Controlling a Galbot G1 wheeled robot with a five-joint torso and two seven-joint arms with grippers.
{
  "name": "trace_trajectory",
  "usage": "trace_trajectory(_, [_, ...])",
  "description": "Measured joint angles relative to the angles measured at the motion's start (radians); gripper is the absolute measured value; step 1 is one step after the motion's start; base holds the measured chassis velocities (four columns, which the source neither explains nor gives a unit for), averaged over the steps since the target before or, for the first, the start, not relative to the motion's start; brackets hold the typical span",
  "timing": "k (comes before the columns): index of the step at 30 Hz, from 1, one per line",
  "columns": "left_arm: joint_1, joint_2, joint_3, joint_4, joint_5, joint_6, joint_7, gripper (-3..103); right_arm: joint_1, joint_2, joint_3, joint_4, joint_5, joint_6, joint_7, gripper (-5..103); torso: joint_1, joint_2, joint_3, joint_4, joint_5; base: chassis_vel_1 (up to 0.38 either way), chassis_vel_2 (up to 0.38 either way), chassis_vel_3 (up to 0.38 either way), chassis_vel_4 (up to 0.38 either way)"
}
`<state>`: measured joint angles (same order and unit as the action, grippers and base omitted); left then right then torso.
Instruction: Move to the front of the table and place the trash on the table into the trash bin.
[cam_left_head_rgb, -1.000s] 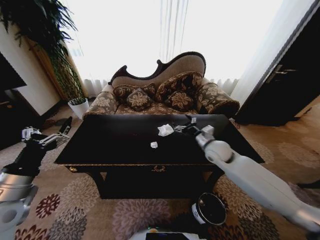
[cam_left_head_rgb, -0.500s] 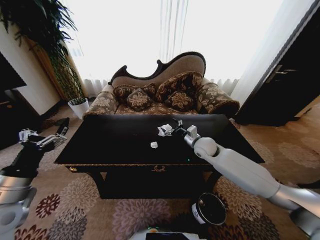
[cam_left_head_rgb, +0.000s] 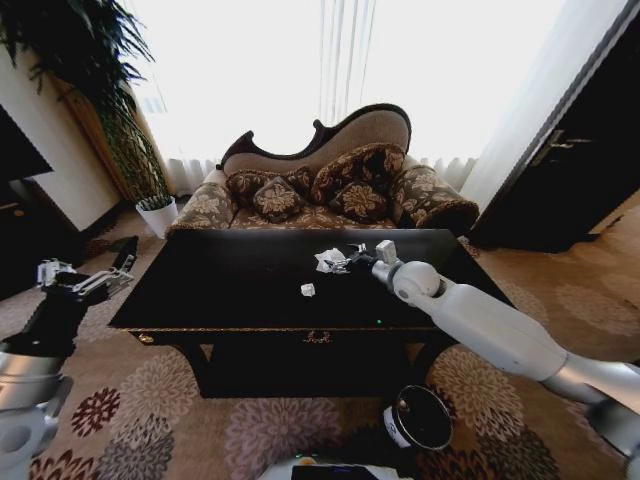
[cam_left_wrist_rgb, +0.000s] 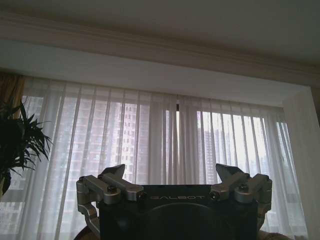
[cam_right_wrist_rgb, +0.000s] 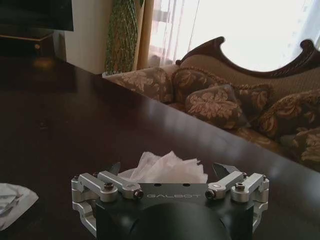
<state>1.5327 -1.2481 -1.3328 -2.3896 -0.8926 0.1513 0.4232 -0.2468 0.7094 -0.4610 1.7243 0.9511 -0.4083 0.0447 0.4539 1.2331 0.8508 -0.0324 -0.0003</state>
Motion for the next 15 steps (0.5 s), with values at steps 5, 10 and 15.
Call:
trace_trajectory(5, [0.000, 0.010, -0.004, 0.014, -0.001, -0.008, 0.001, 100, 0.020, 0.004, -0.032, -0.013, 0.036, -0.015, 0.001, 100, 0.000, 0.000, 0.000, 0.0000, 0.0000, 0.000, 0.000, 0.000, 0.000])
trace_trajectory(10, [0.000, 0.017, 0.000, 0.016, -0.002, -0.008, 0.002, 100, 0.038, 0.015, -0.060, -0.041, 0.050, -0.017, 0.005, 100, 0.000, 0.000, 0.000, -0.0001, 0.0000, 0.000, 0.000, 0.000, 0.000])
trace_trajectory(15, [-0.003, 0.029, -0.002, 0.026, -0.001, -0.010, 0.002, 100, 0.054, 0.027, -0.073, -0.064, 0.047, -0.016, 0.000, 100, 0.000, 0.000, 0.000, -0.0001, 0.0000, 0.000, 0.000, 0.000, 0.000])
